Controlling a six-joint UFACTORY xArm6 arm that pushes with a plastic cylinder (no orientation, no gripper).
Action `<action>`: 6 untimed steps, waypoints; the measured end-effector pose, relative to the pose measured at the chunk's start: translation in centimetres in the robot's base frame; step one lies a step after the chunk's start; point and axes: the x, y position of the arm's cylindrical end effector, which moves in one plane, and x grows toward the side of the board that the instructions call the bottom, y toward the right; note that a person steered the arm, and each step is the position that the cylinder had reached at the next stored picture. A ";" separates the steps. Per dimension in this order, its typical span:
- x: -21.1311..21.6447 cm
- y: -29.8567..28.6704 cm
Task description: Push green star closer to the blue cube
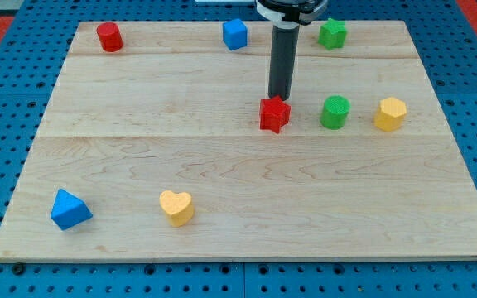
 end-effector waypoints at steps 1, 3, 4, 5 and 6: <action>-3.5 0.0; -7.5 14.7; -13.0 19.0; -15.7 15.9; -14.7 9.3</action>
